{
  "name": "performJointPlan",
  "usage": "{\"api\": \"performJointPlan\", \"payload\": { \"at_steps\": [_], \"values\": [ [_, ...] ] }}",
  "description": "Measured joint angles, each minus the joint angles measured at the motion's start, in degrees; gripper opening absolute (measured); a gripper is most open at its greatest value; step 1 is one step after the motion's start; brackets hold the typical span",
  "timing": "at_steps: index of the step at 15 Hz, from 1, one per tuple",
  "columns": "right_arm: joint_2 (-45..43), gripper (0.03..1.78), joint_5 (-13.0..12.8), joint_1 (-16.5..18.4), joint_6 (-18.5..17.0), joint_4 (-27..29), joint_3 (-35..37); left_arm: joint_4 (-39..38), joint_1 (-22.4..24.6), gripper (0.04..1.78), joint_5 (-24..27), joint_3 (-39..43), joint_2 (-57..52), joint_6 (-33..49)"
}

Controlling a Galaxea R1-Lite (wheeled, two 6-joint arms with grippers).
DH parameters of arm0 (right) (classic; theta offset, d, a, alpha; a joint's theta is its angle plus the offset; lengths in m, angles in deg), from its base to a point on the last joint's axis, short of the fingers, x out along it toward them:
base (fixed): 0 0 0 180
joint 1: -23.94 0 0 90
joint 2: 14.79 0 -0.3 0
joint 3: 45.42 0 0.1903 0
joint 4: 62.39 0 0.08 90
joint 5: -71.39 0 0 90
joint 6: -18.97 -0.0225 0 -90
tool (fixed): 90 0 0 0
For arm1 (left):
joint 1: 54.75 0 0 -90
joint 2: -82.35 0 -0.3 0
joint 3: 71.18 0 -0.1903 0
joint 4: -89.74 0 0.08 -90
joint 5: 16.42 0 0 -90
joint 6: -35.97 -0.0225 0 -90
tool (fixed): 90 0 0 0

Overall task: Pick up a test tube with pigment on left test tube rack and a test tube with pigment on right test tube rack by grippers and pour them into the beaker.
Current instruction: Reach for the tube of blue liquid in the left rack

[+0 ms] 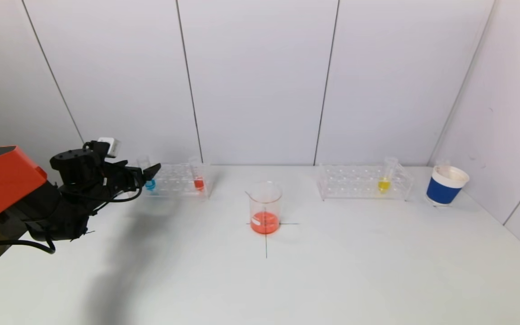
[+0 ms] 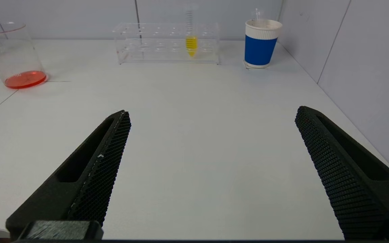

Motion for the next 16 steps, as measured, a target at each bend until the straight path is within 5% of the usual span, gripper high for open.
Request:
{"api": "performJointPlan", "payload": {
  "at_steps": [10,14,16],
  "values": [
    [0.0,1.77,0.0,0.0,0.0,0.0,0.0,-0.2,-0.2,1.74,-0.1,-0.1,0.4,0.1],
    [0.0,1.77,0.0,0.0,0.0,0.0,0.0,-0.2,-0.2,1.39,-0.1,-0.1,0.4,0.1],
    [0.0,1.77,0.0,0.0,0.0,0.0,0.0,-0.3,-0.1,1.05,-0.1,-0.2,0.4,0.1]
  ]
}}
